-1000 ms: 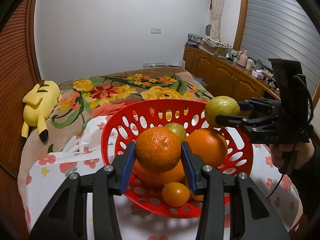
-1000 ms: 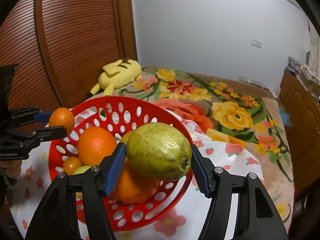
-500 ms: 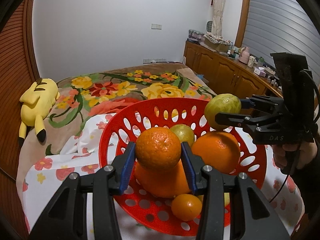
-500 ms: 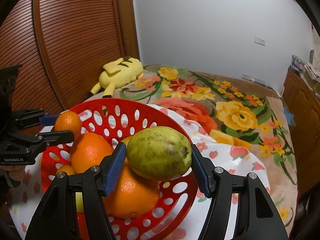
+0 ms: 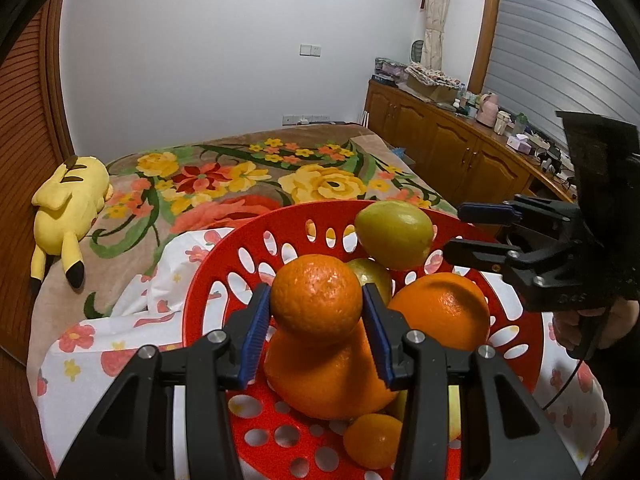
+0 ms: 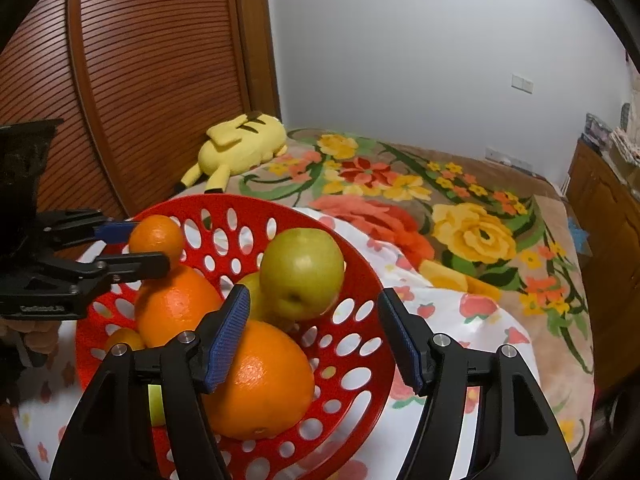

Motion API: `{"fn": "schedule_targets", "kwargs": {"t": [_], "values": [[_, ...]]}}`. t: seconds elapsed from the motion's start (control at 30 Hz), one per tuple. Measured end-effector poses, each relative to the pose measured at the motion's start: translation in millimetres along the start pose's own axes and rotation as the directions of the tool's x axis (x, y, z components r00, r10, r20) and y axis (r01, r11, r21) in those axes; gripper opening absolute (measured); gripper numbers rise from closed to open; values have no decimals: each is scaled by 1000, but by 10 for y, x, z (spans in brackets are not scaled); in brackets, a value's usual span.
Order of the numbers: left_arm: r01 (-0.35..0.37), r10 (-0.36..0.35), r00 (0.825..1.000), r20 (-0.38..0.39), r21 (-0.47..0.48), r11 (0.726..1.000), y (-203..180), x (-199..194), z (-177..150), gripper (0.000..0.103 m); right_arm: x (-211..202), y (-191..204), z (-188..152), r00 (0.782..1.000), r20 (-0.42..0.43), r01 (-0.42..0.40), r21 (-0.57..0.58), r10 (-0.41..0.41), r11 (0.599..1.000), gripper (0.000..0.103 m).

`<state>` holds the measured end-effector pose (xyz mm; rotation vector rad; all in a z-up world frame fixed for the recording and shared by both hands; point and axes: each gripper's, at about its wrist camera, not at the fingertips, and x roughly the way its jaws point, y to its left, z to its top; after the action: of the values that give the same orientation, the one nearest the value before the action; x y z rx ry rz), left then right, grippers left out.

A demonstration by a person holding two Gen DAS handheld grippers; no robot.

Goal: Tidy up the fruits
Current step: 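Lower both fruits into the red basket and open the right gripper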

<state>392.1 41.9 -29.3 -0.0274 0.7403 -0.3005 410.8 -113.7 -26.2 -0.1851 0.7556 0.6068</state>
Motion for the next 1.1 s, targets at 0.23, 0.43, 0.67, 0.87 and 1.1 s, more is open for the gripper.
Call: {"fn": "schedule_targets", "kwargs": {"t": [0.23, 0.43, 0.67, 0.87, 1.1], "values": [[-18, 18, 1000, -12, 9, 1000, 6, 95, 71, 44, -107, 45, -51, 1000, 6, -8, -4, 8, 1000, 69], [-19, 19, 1000, -21, 3, 1000, 12, 137, 113, 44, -180, 64, -61, 1000, 9, -6, -7, 6, 1000, 70], [-26, 26, 999, -37, 0, 1000, 25, 167, 134, 46, -288, 107, -61, 1000, 7, 11, -12, -11, 1000, 70], [-38, 38, 999, -14, 7, 999, 33, 55, 128, 52, -452, 159, -70, 999, 20, 31, -16, -31, 999, 71], [-46, 45, 999, 17, 22, 999, -38, -279, 34, 55, -695, 259, -55, 998, 54, 40, -11, -40, 999, 72]]}}
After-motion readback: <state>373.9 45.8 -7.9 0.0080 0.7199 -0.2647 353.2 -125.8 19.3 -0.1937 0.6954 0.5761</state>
